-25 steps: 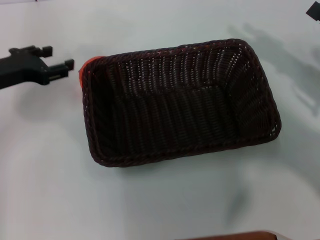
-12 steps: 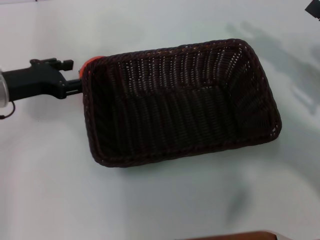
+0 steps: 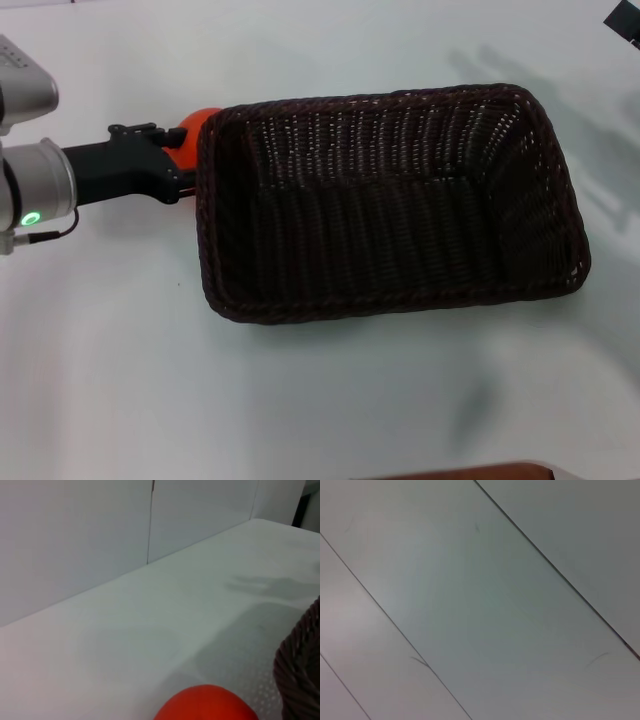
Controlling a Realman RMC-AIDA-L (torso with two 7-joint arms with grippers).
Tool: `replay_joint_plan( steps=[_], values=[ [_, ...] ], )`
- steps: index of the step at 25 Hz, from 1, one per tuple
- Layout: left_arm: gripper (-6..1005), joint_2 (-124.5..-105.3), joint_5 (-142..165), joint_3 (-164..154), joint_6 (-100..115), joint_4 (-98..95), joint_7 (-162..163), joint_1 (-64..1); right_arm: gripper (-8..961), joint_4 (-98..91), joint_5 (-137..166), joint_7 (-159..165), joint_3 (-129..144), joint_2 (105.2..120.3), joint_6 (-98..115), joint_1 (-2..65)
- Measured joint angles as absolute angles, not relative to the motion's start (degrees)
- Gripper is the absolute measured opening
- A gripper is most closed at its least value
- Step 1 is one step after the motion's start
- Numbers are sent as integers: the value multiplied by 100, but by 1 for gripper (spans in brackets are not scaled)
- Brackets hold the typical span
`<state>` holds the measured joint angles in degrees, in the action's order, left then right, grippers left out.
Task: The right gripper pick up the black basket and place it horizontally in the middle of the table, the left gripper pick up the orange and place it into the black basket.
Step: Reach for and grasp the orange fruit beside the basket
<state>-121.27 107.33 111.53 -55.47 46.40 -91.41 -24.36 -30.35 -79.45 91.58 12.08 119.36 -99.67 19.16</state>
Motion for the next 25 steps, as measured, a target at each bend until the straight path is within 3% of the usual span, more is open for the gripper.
replay_joint_plan(
  steps=[9,14,25],
  values=[
    [622,-12138,10764,11149,-5422,4500,-9122,-2524,642,-2950,-7945,9158,1204,11919,-9922,1935],
    [383,-12113,10770,11184,-5294,4379,-9095,-2549,642,-2945,-7945,9158,1204,11924,-9913,1942],
    [281,-12103,10717,12416,-5817,4457,-9159,-2492,643,-2881,-7946,9160,1177,11929,-9862,1962]
  ],
)
